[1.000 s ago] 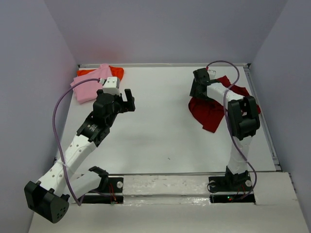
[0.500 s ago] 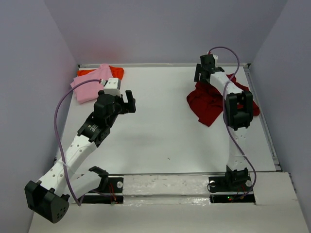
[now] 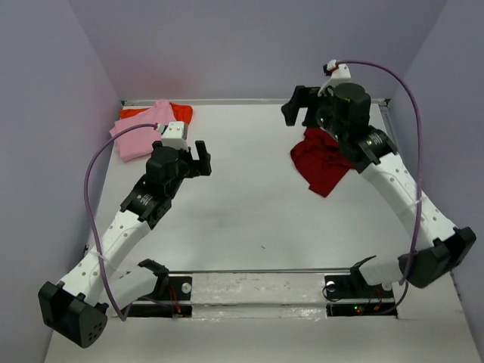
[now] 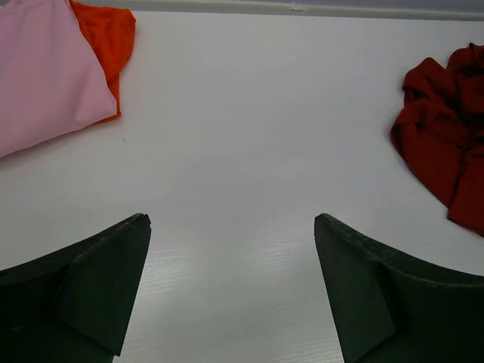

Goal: Fold and stack the t-shirts
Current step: Flatten the tshirt out

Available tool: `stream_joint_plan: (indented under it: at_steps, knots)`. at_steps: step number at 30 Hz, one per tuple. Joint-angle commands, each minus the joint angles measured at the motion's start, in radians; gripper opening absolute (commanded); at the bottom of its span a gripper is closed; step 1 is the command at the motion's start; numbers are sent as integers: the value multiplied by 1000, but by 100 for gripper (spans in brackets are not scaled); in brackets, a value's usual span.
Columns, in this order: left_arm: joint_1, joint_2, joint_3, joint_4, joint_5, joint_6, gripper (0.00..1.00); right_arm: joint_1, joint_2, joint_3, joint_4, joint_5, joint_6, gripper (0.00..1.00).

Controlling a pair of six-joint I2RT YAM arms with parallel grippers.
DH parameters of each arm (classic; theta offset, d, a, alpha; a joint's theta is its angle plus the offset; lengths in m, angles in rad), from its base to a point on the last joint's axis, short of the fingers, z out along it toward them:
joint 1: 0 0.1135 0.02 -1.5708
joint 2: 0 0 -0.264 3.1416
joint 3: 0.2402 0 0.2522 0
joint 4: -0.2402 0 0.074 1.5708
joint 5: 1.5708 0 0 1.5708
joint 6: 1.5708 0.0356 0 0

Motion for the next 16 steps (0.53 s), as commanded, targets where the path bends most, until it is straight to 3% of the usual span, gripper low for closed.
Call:
stream_joint_plan:
  at_steps: [1,8,16]
  knots:
    - [2,-14,-4,41,-13,-3,99,53,-139,-230,31,-147,77,100]
    - [3,-29,-1,33,-60,-3,99,122,-448,-754,220,-192,211,100]
    - [5,-41,-10,39,-93,-9,99,133,-451,-894,212,-69,179,100]
